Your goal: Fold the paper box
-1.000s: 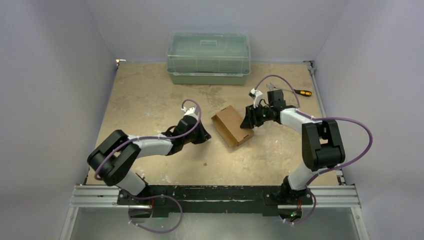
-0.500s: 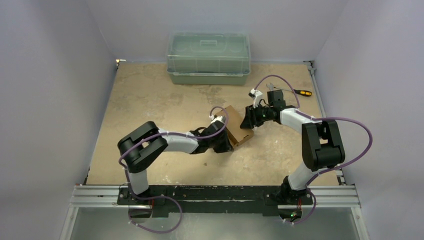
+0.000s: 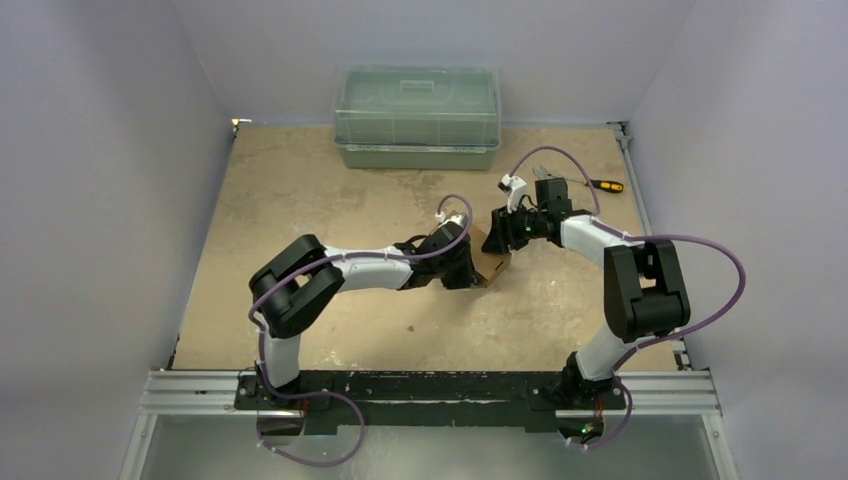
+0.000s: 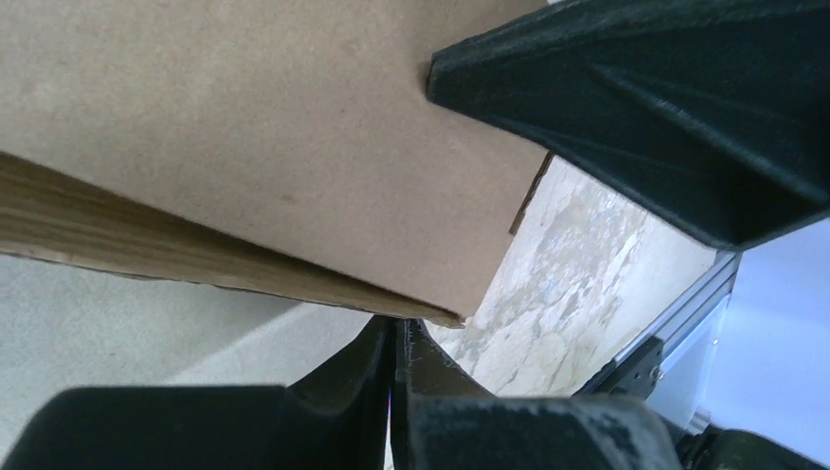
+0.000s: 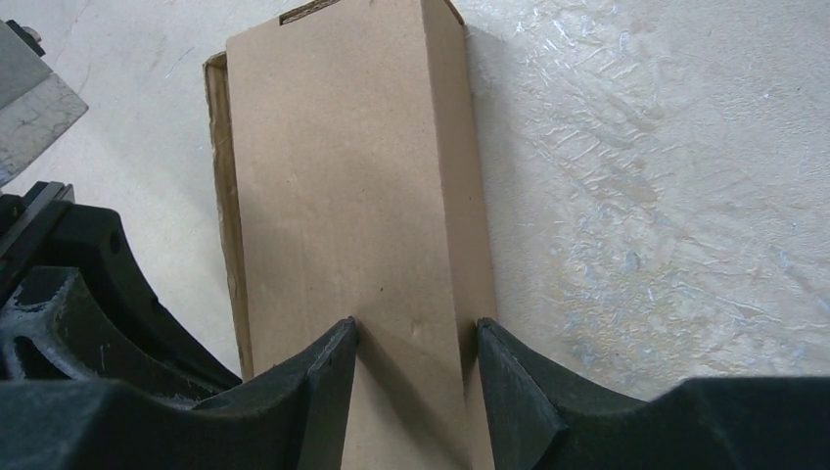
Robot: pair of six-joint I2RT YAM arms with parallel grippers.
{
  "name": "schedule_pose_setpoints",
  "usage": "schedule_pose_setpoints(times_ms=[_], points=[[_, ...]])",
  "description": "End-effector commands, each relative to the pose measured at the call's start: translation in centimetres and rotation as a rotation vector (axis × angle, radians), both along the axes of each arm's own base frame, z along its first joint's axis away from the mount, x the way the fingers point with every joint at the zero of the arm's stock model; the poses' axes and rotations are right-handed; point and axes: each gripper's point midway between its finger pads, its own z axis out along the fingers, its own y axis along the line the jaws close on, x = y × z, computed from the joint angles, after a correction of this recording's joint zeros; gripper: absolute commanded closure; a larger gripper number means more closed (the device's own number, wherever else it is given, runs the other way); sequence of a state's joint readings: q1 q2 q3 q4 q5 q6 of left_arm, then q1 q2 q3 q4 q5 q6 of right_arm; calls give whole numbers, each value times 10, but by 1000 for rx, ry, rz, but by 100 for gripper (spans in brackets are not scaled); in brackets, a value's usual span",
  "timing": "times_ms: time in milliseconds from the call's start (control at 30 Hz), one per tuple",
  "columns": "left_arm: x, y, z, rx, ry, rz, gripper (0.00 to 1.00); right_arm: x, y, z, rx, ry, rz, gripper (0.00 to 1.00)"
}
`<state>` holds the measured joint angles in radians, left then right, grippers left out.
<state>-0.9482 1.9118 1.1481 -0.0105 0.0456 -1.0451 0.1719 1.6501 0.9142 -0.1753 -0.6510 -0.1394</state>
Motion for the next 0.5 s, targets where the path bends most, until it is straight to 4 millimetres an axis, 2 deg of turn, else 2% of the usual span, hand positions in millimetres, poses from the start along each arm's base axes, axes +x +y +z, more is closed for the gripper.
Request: schedule_pose_setpoints(times_ms=[0, 133, 233, 300, 433, 467], points=[[3, 10, 25, -58, -114, -85, 100, -9, 3, -5, -10, 37, 22, 49], [-10, 39, 31, -65, -181, -148, 100, -9, 3, -5, -11, 37, 23, 49], [-8, 70, 30, -53, -200, -119, 100, -9, 3, -6, -12, 39, 23, 49], [0, 95, 24, -23, -196, -62, 100, -9, 3, -6, -12, 39, 24, 49], [34, 154, 0, 92, -143, 154, 100, -9, 3, -6, -12, 41, 25, 49], [41, 162, -5, 109, -118, 200, 100, -9, 4, -6, -13, 40, 27, 49]])
